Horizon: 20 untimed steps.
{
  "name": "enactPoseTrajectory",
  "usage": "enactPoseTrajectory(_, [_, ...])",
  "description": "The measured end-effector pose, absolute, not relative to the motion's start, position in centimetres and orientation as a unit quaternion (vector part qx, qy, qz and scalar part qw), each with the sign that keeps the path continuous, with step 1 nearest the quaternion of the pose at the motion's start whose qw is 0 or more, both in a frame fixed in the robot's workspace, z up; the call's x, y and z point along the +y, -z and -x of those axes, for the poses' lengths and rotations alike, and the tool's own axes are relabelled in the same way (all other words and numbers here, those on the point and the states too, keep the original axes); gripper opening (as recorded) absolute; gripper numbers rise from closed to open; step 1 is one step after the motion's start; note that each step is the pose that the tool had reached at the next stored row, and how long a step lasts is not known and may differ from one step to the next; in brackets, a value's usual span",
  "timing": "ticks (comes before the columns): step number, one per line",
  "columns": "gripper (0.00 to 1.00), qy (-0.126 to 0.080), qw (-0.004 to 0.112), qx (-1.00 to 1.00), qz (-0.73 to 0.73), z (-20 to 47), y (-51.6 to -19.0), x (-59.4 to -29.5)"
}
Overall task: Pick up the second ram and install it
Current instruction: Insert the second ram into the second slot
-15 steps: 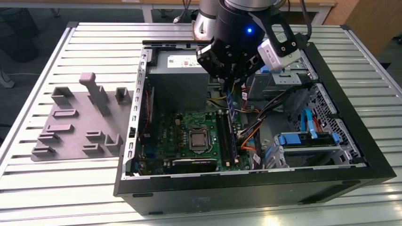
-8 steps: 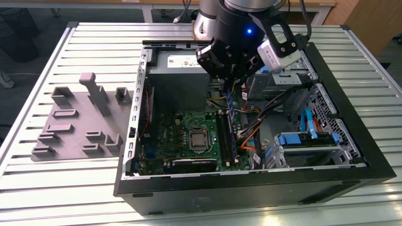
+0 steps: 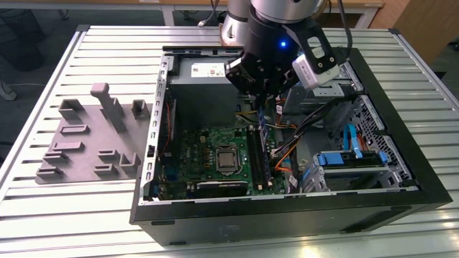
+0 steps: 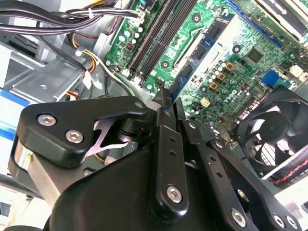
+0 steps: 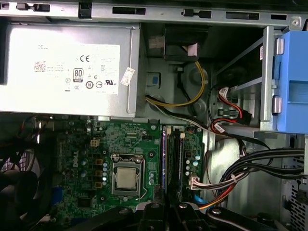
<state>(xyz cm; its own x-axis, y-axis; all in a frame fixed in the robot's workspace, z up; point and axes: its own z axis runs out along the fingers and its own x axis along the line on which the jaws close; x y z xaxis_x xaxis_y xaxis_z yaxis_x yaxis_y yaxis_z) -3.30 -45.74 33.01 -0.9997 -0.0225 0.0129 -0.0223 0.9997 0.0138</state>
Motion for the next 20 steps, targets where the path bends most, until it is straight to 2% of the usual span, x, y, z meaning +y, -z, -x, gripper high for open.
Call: enactPoseTrajectory(20, [0.14,0.007,0.007,-1.000,-0.003,3.3,-30.5,-46.0])
